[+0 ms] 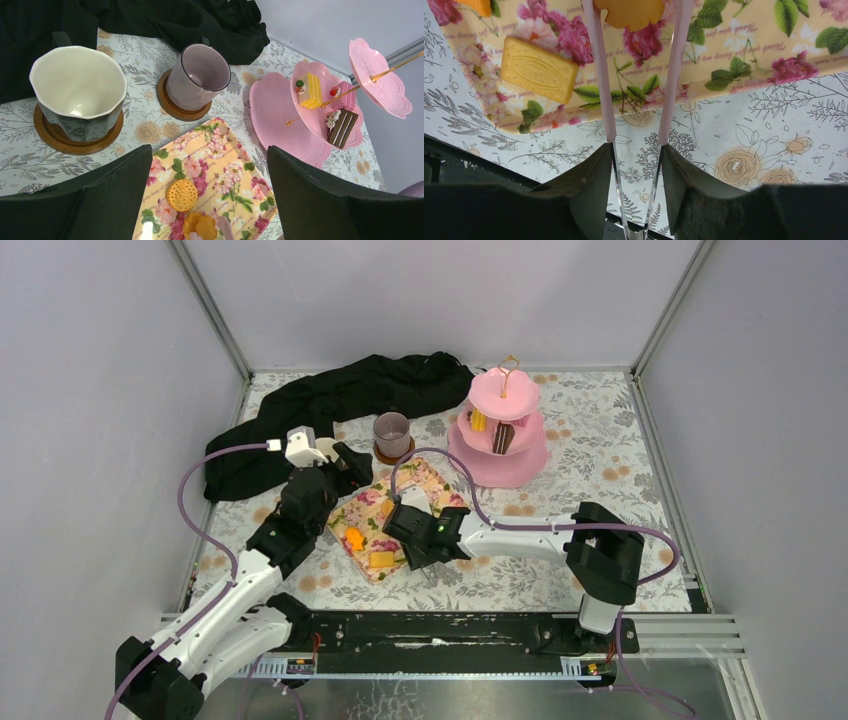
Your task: Serve the afternoon tea
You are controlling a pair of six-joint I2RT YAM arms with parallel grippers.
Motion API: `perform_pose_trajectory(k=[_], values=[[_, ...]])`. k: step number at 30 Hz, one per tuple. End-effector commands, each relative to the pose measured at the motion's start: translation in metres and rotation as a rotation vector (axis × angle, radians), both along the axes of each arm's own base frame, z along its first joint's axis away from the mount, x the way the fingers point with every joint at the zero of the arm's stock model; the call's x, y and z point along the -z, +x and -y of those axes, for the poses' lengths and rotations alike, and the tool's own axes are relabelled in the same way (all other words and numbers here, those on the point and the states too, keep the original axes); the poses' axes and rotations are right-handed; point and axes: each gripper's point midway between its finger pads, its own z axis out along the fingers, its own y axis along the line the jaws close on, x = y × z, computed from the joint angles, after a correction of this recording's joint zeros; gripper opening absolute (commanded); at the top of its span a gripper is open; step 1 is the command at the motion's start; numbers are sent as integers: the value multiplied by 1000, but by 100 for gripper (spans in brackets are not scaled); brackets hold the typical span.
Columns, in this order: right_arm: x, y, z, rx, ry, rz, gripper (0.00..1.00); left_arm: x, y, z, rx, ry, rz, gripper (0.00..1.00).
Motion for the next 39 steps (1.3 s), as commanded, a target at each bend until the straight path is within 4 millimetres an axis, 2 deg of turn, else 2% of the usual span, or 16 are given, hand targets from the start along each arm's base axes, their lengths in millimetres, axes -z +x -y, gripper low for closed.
perform_pose_trajectory(k=[1,8,18,23,39], values=[[-15,6,-14,7,37,34,47,-11,5,0,-4,-20,43,92],[-13,6,-20,-3,42,26,45,-12,5,0,-4,-19,46,92],[-12,4,-19,0,47,18,37,-13,4,0,-3,-22,47,92],[-20,5,-20,3,67,30,32,-12,4,0,-5,-21,45,92],[-47,6,-19,4,98,67,28,-12,5,-2,-15,-25,46,92]])
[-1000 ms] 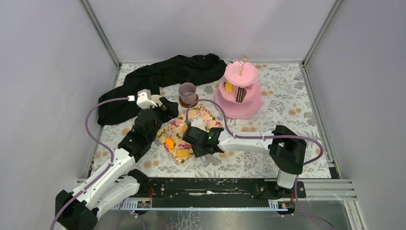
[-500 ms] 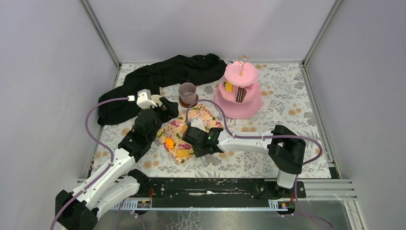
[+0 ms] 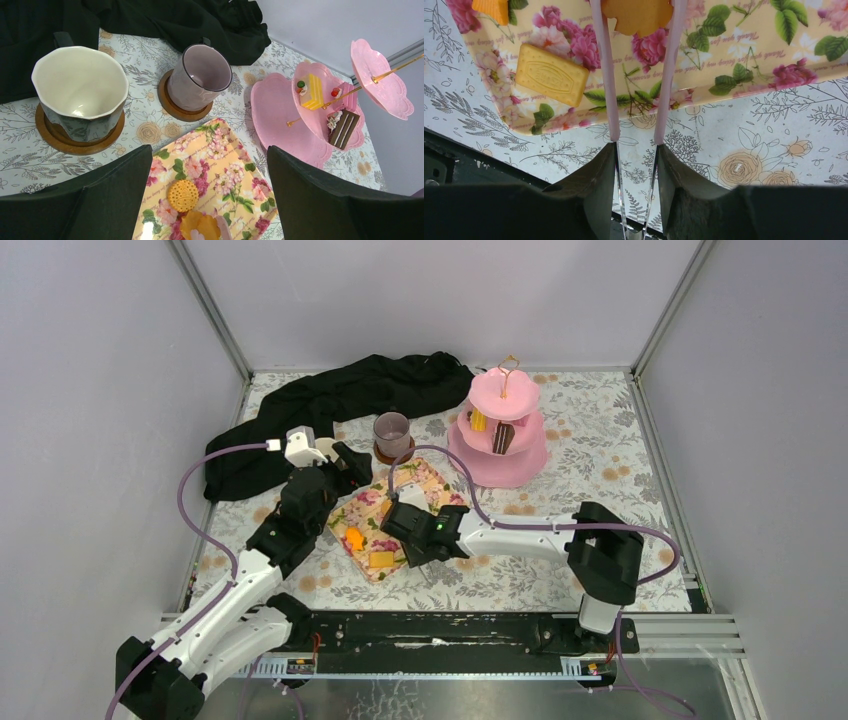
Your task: Serve the afternoon tea
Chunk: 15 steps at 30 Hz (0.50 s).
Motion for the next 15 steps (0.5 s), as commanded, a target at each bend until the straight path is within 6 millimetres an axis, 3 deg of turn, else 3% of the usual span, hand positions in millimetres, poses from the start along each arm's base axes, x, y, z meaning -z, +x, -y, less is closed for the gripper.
perform_pose_trajectory(k=[1,8,15], values=[[-41,5,-12,8,84,62,28,-12,4,-1,-10,-25,47,92],[-57,9,-5,31,81,103,27,-13,4,-5,-30,-28,49,92],[-121,26,7,73,122,230,27,-12,4,-7,-39,-29,42,92]])
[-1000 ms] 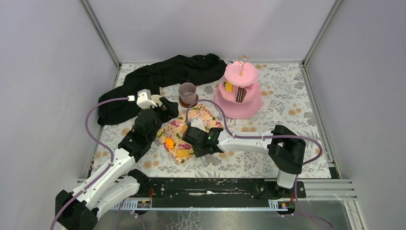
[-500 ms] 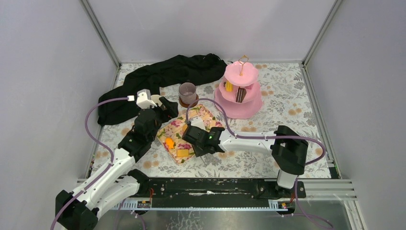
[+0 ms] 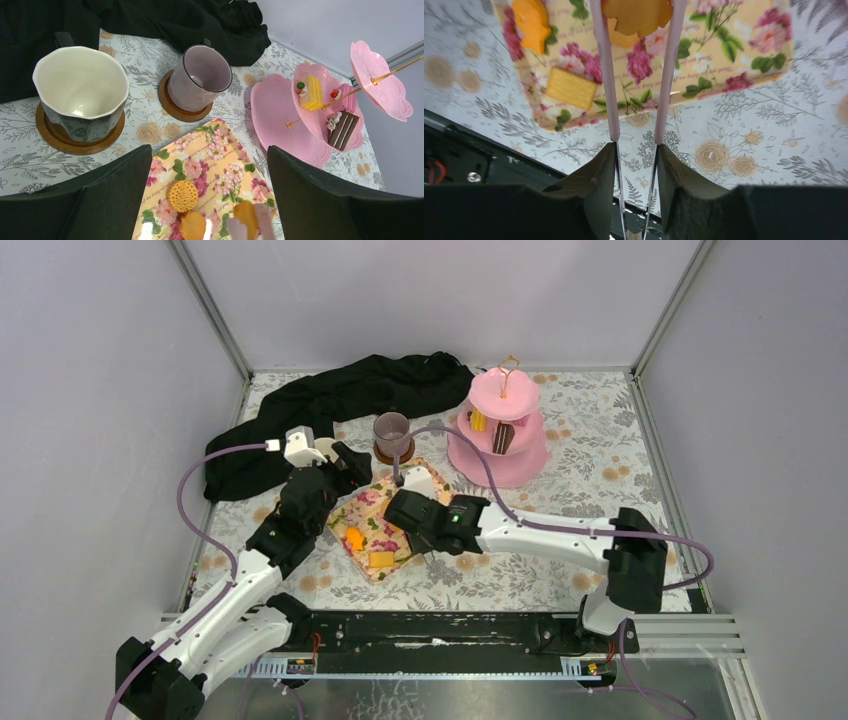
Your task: Serve the afternoon tea
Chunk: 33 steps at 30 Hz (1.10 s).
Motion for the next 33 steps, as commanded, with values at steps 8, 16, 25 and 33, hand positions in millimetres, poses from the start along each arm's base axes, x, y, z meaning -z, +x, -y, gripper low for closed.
perform_pose_trajectory(k=[8,16,25,33], values=[[-139,53,13,124,97,277,27,-10,3,-7,-38,-23,37,92],[-188,106,42,227,109,347,26,-10,4,-6,-35,-23,37,93],[-192,168,70,340,53,352,26,-10,5,-5,-29,-23,34,93],[-181,206,89,412,28,314,26,-11,5,-6,-32,-24,36,93]])
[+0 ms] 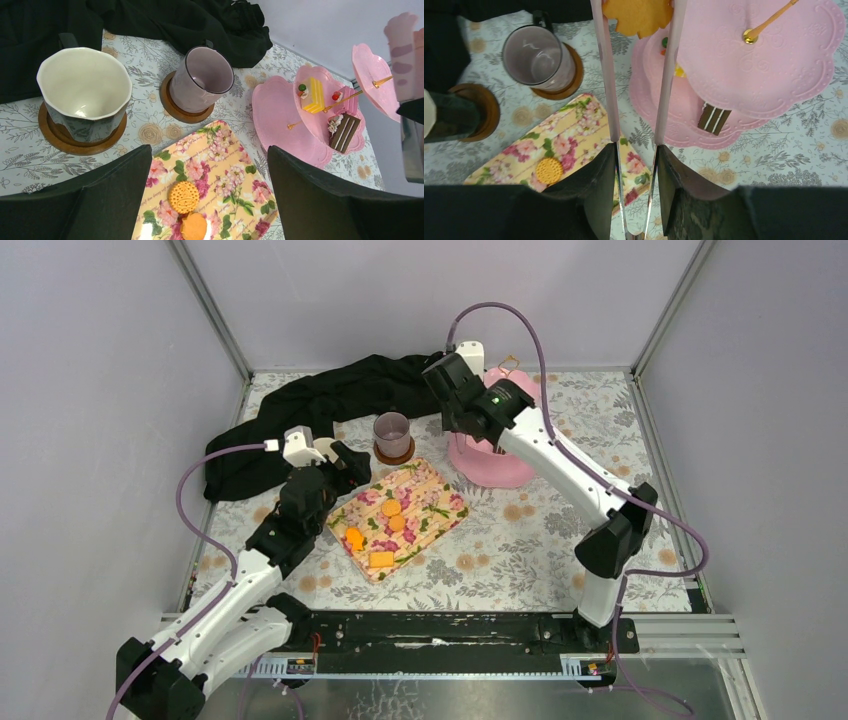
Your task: Serve the afternoon tea
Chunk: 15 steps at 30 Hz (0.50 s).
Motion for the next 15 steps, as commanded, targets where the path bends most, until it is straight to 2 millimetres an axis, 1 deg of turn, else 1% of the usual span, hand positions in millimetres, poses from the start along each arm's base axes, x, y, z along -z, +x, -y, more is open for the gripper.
perform_pose_trajectory(k=[1,7,12,15], values=[[-15,15,13,27,21,20,25,-10,5,-3,-21,-21,36,93],[-1,27,28,68,25,-13,25,-9,5,-2,-16,-25,32,93],[7,33,42,103,34,-36,25,-9,5,-2,-16,-25,32,93],[12,35,46,113,38,-50,25,-8,6,-2,-15,-25,30,93]])
